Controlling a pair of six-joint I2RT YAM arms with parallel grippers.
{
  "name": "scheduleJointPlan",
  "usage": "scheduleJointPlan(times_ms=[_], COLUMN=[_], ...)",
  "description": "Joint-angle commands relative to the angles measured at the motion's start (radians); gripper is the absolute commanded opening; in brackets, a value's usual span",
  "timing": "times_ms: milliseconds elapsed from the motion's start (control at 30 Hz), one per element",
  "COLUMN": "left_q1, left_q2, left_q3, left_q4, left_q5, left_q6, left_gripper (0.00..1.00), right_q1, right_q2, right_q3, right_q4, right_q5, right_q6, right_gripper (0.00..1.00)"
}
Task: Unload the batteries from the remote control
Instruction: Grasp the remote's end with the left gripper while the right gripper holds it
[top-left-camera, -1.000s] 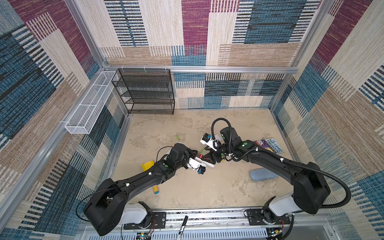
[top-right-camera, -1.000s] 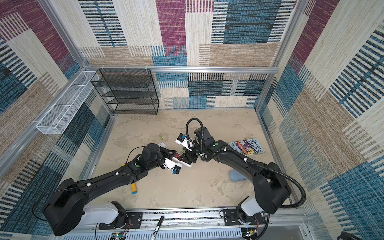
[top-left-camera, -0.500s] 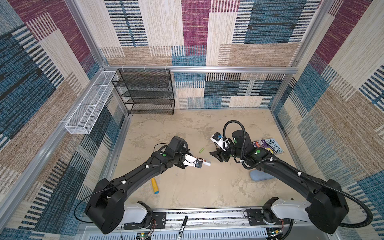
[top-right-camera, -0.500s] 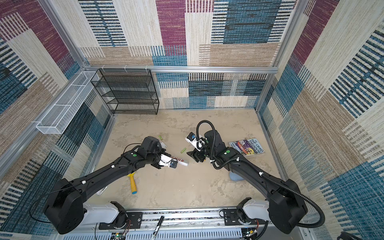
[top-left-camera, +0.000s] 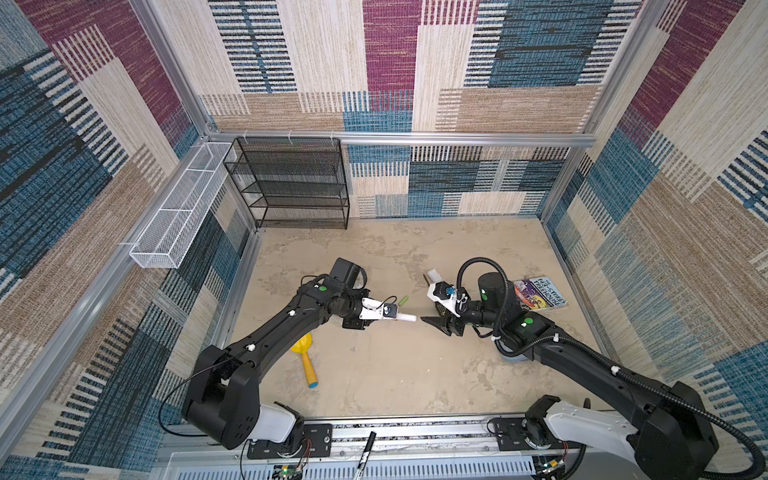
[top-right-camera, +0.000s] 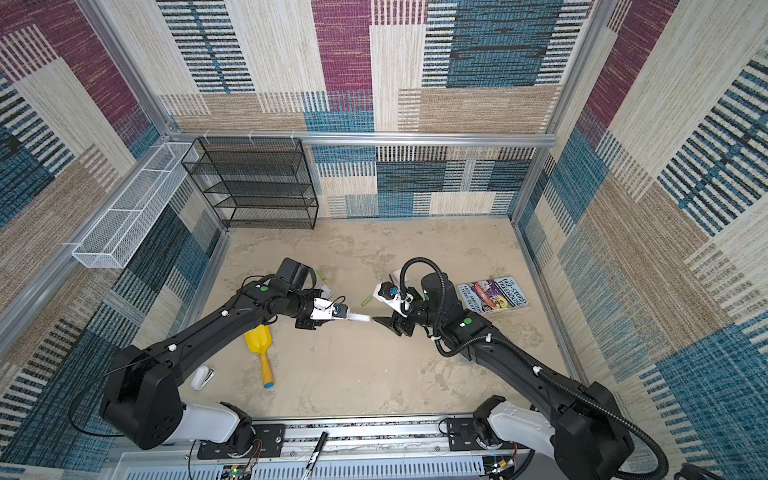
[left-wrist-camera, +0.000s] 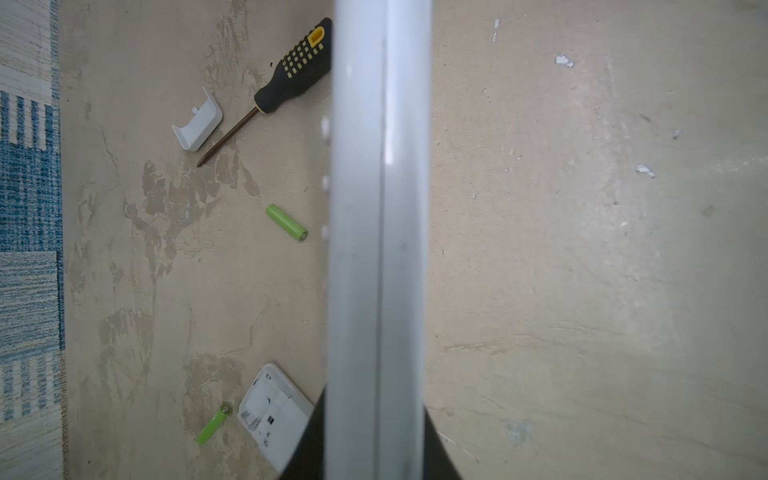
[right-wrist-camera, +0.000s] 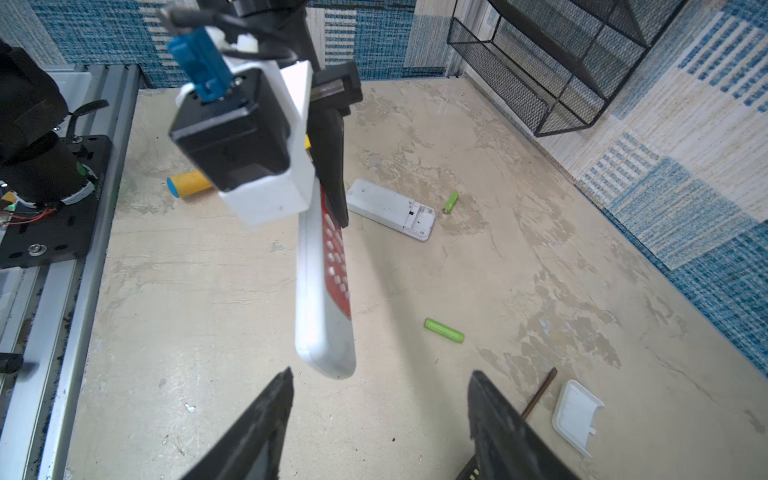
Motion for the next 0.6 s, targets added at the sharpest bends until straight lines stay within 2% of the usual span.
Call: scheduleJointPlan(times_ms=[0,233,567], left_q1=[0.008,0.011,0.013], left_q2=[0.001,-0.009,-0.034], left_q3=[0.016,0.018,0.001], left_q4=[-0.036,-0.004,0.048], left_q5=[0.094,0.113,0.159], left_q6=[-0.046,-0.061,-0.046], left_gripper=[0.0,0.0,0.0], right_q1=[0.011,0.034,0.038], right_q2=[0.029,0.092,0.169], right_q3=[0.006,0.023,0.075], right_q4=[0.058,0.093,0.084], right_q5=[-0.06,-0.107,-0.168], right_q6=[-0.024,-0.02,-0.04], right_gripper=[0.66,0.63,0.5])
